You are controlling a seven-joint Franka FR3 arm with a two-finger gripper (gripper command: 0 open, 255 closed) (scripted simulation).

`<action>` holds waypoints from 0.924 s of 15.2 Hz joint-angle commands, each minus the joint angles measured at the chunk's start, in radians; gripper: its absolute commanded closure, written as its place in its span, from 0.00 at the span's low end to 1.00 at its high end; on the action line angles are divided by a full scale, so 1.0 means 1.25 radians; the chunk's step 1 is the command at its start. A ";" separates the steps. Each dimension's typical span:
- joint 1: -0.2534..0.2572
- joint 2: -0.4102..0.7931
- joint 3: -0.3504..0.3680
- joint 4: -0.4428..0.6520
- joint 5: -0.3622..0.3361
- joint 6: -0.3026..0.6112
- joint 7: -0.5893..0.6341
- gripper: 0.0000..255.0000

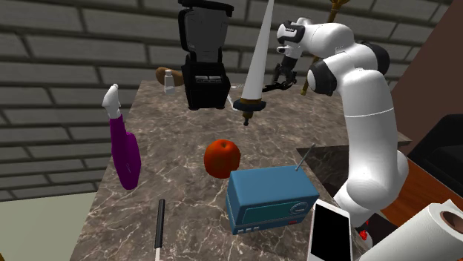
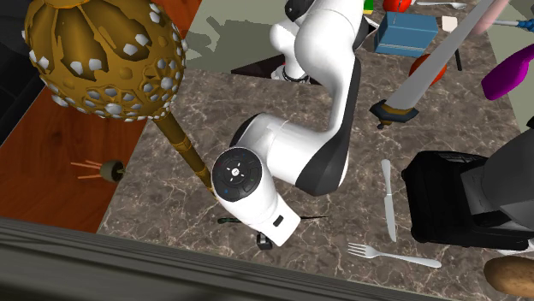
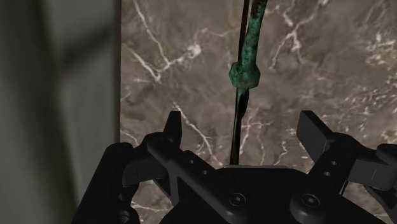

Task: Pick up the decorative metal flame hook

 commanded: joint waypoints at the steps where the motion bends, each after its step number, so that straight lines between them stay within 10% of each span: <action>1: 0.009 0.002 0.001 -0.030 0.003 0.028 -0.007 0.00; 3: 0.009 0.002 0.001 -0.030 0.003 0.028 -0.007 0.00; 4: 0.010 0.001 0.001 -0.033 0.002 0.030 -0.007 1.00; 14: 0.006 0.001 0.001 -0.019 0.002 0.018 -0.004 1.00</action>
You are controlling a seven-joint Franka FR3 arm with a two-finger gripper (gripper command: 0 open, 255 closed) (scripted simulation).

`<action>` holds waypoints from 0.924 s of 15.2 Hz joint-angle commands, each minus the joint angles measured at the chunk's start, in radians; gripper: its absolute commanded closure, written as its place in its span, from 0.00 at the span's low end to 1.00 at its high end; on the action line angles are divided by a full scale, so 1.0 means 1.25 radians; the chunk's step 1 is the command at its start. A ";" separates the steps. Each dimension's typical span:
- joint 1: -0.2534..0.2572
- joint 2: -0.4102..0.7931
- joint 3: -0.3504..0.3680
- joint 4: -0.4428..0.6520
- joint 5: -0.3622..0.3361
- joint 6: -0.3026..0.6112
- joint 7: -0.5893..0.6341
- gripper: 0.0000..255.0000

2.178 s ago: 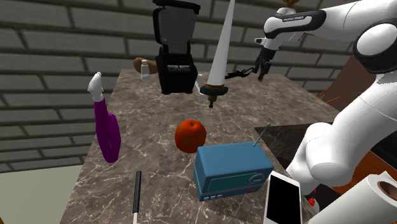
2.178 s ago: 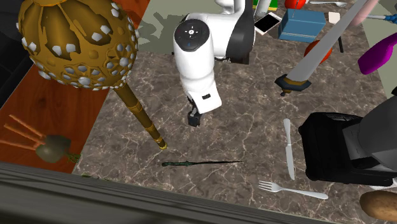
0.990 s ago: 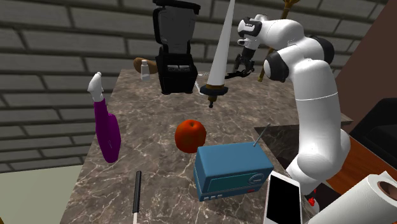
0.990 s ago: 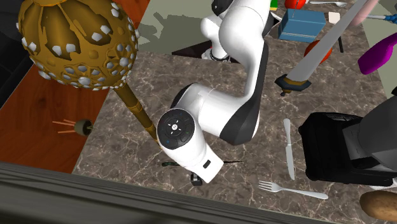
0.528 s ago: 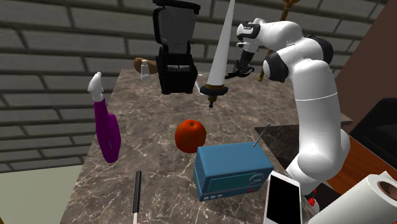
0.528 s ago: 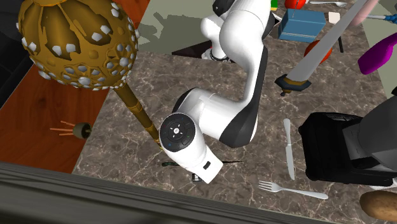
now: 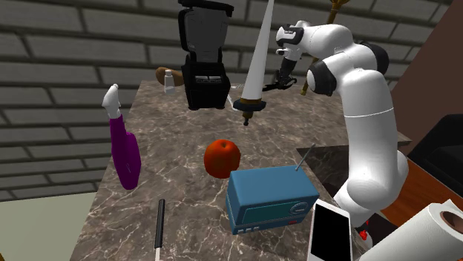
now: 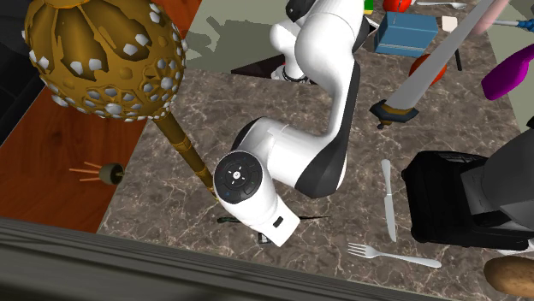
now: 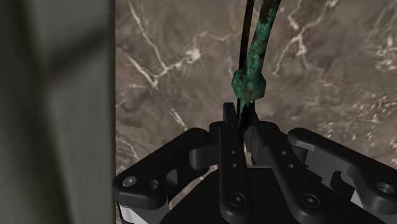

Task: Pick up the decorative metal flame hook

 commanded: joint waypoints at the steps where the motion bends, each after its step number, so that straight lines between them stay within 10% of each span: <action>1: -0.004 0.000 0.000 0.017 -0.001 -0.015 0.004 1.00; 14: -0.072 0.018 0.007 0.206 0.005 -0.166 0.042 1.00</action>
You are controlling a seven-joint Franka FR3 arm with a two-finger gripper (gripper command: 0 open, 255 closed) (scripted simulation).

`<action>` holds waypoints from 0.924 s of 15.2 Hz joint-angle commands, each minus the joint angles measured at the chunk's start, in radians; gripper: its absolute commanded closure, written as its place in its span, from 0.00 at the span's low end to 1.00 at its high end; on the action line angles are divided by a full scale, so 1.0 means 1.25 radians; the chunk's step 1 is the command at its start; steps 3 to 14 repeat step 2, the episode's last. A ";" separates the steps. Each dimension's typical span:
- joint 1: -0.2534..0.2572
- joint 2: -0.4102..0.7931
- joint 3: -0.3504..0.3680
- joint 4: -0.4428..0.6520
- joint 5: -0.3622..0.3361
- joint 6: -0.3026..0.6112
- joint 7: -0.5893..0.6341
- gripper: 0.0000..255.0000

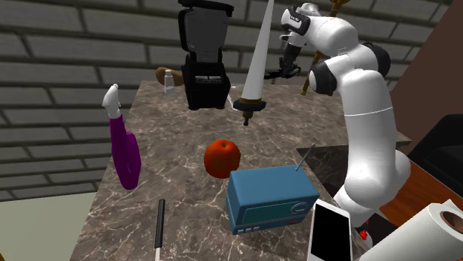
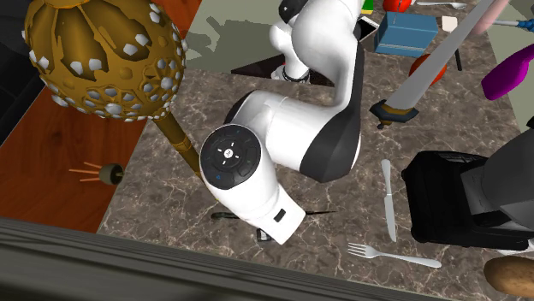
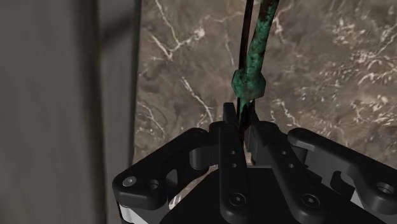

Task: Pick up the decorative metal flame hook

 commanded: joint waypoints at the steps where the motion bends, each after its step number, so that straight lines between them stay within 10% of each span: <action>1: -0.006 0.002 0.001 0.019 0.001 -0.014 0.004 1.00; 14: -0.006 0.002 0.001 0.018 0.001 -0.014 0.004 1.00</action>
